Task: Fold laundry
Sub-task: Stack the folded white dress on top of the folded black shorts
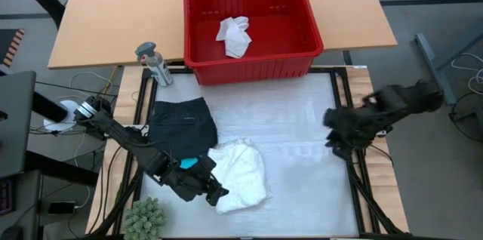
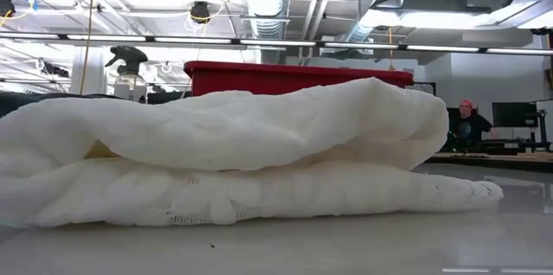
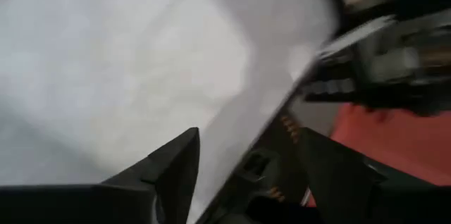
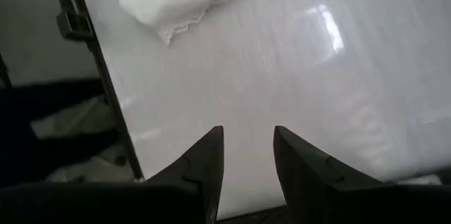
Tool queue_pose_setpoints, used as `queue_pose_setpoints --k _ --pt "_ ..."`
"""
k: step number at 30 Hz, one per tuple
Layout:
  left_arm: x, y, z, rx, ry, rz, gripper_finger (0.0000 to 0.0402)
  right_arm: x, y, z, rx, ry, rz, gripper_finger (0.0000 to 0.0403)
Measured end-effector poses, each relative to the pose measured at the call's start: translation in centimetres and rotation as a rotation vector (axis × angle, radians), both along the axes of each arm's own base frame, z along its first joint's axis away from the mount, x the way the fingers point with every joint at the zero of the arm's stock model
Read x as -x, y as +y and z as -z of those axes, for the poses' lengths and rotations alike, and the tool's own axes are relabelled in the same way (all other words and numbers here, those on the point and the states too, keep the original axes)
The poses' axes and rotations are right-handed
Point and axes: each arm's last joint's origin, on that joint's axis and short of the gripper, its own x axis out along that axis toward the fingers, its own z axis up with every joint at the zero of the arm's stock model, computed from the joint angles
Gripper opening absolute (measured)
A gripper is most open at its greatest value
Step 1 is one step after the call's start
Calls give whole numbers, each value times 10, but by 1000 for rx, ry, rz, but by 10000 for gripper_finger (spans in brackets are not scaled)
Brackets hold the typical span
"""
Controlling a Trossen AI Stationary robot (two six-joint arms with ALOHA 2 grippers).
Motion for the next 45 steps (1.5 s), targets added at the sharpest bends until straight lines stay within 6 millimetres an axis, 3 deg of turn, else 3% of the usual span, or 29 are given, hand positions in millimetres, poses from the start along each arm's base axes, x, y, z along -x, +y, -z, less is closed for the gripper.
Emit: queue_pose_setpoints --k 5,11,17,22,26,34,41,45 --pt "13 3 21 -13 218 -110 256 36 0 -8 -16 -79 120 151" --pt "26 10 48 8 301 -276 291 52 2 -10 13 -150 152 151" --pt "32 19 82 110 287 -450 317 49 13 0 55 -136 129 151" --pt "31 21 85 122 256 -488 317 45 21 17 90 -81 130 151" --pt "23 21 95 97 270 -493 317 43 27 25 73 -85 121 150" --pt "-2 6 133 187 245 -514 316 42 29 25 48 -92 138 150" --pt "-13 2 152 195 176 -589 316 38 33 25 45 -116 145 150" --pt "-21 1 164 207 91 -653 288 36 35 26 59 -113 143 150"
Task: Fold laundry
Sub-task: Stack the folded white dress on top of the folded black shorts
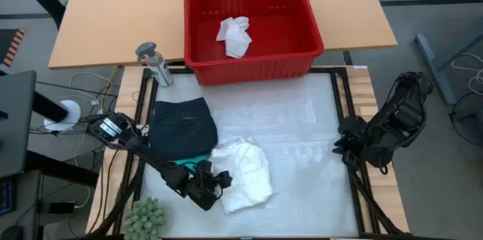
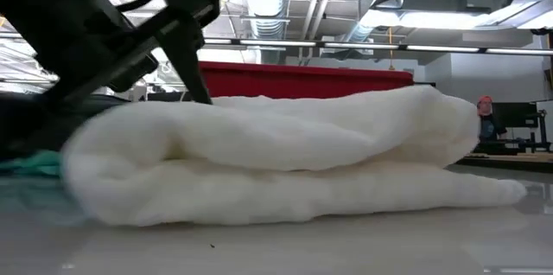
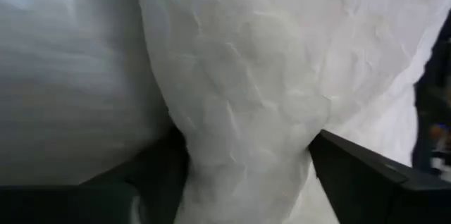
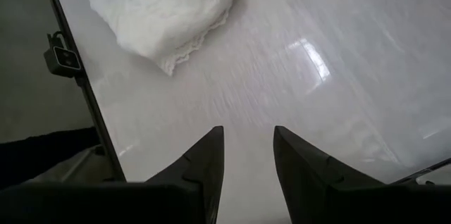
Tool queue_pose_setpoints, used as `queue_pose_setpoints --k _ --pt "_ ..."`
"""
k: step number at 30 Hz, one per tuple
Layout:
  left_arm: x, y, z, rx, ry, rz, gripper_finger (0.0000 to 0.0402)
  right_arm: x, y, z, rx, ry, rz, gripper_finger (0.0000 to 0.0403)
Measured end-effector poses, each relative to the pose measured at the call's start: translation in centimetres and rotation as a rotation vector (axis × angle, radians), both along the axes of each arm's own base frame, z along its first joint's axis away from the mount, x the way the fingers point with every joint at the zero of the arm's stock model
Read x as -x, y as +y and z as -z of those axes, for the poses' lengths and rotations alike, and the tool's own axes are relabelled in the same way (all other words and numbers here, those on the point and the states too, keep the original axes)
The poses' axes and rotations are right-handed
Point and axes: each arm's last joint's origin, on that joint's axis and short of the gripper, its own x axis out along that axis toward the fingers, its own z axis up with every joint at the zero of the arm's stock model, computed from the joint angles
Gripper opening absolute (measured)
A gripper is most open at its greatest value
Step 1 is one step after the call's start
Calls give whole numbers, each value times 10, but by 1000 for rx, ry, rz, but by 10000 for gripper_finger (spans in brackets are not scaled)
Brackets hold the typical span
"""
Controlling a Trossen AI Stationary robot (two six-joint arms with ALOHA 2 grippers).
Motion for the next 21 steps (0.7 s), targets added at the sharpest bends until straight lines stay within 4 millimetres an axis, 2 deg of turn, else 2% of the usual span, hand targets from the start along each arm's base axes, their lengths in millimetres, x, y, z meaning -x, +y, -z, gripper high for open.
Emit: queue_pose_setpoints --k 6,11,13,16,21 --pt "-9 1 19 -5 -29 -41 169 -6 7 4 29 20 -5 150" --pt "-13 10 22 18 -7 -72 33 -12 13 8 76 23 2 150" --pt "-15 11 16 25 -45 -70 19 -14 15 9 92 23 4 150" --pt "-19 13 -5 4 -120 -15 13 -18 19 11 114 25 -9 150" --pt "-15 22 -59 -69 -257 -15 11 -22 23 14 144 35 -31 150"
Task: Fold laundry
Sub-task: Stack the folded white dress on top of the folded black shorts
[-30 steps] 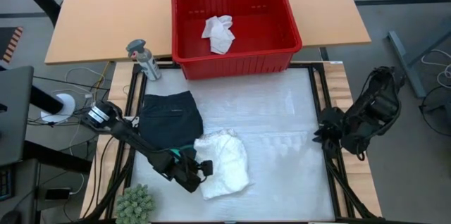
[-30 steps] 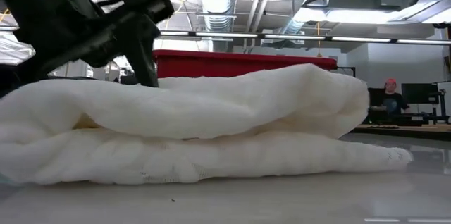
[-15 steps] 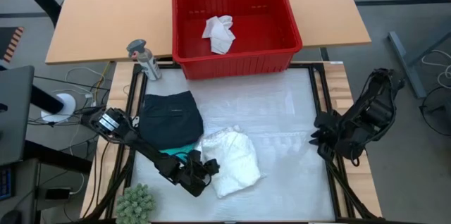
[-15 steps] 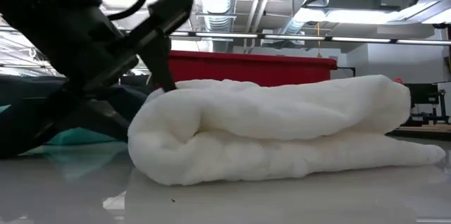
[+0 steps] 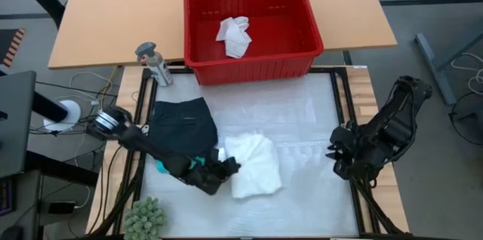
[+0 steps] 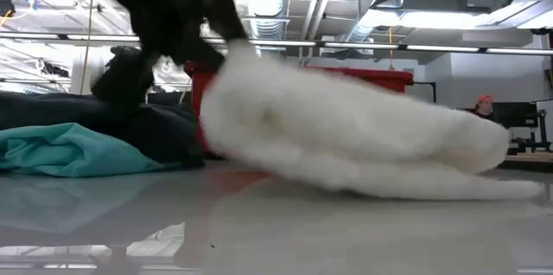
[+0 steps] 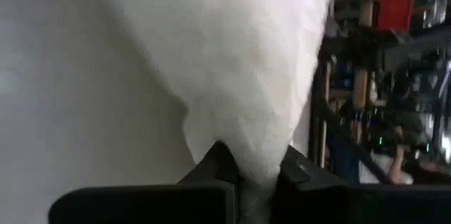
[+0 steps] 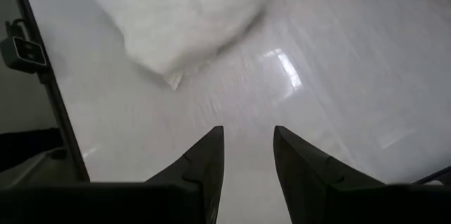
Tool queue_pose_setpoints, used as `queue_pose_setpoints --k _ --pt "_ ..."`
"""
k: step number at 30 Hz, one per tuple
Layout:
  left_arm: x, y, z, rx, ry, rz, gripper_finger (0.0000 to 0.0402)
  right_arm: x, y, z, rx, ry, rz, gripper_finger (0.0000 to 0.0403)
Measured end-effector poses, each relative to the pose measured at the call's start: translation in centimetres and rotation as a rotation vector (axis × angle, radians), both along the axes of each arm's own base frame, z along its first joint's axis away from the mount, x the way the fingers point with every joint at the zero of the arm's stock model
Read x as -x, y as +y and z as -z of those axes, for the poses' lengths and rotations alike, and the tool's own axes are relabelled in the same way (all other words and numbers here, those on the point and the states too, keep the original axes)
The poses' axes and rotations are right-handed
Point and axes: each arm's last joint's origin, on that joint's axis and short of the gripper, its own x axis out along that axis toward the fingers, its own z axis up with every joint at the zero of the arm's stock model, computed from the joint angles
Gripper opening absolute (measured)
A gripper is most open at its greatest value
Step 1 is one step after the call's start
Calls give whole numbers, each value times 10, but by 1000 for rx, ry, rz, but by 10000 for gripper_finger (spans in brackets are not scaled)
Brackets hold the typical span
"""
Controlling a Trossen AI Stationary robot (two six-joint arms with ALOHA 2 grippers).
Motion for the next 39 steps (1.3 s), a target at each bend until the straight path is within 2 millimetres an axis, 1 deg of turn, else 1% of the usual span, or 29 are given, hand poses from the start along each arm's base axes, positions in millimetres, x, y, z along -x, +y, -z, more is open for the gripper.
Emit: queue_pose_setpoints --k 3,7,13,21,24,26,31,34,36,39 --pt "5 9 -20 -41 -5 20 11 -1 1 1 7 5 -3 150" --pt "12 34 -47 -87 -3 -18 11 -2 3 2 10 7 -6 150" --pt "22 68 -77 -132 19 24 11 0 5 1 15 -5 -20 150" --pt "24 110 -103 -82 -25 191 11 1 6 1 35 -43 -18 150" --pt "32 125 -111 -86 -18 238 11 1 6 1 34 -44 -17 150" --pt "43 134 -120 -87 -14 238 11 1 6 1 34 -44 -17 150" --pt "80 156 -137 -129 56 221 11 0 6 0 45 -70 -7 150" --pt "101 168 -150 -167 39 211 11 -2 6 -1 51 -100 8 150" --pt "116 172 -153 -181 68 223 11 -4 6 -1 42 -109 20 150" --pt "140 172 -151 -153 168 237 11 -6 7 -2 24 -125 29 150"
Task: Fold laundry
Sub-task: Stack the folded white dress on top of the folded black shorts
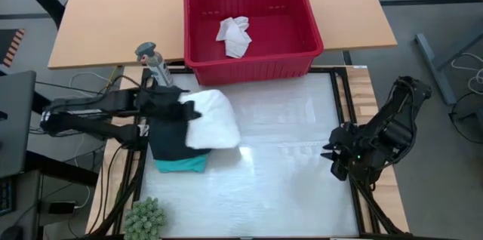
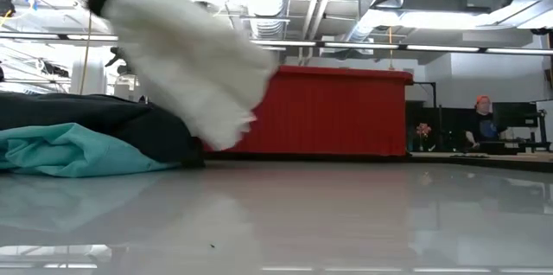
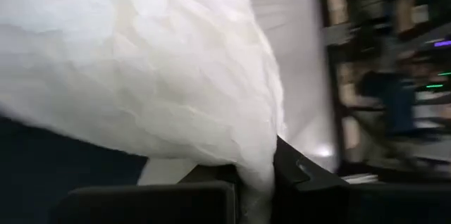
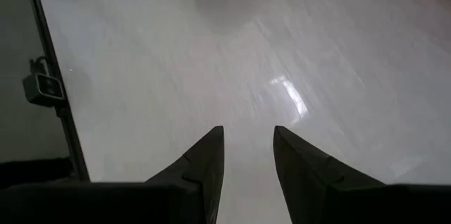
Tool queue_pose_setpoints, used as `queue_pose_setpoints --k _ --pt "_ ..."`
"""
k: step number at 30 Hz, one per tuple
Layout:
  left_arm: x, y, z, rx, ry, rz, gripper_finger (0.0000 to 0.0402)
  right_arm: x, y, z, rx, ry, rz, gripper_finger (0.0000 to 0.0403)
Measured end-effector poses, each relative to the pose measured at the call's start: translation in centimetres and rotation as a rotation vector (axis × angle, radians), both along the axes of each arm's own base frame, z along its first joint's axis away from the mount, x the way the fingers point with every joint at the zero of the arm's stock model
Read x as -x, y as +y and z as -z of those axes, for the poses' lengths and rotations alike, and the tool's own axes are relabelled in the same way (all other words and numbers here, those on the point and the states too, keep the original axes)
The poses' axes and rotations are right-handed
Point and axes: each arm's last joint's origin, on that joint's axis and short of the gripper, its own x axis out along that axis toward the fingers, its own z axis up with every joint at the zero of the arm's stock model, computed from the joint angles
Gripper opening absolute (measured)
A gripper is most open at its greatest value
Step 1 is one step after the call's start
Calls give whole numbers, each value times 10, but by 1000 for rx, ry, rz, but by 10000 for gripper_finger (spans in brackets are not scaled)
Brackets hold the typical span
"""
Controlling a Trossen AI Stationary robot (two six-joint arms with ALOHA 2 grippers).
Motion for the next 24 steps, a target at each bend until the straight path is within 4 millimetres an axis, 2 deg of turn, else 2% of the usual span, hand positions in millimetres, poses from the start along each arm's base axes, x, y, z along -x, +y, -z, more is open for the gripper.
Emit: queue_pose_setpoints --k 6,12,19,24 --pt "45 -5 16 74 302 -37 15 -3 2 -1 -21 -33 9 150" --pt "75 -8 19 107 406 -73 15 -3 1 -2 -36 -40 33 150" --pt "89 -6 21 51 470 -170 30 -9 0 0 -30 -37 63 150" --pt "90 -6 22 1 512 -129 90 -16 5 2 -18 -40 44 150"
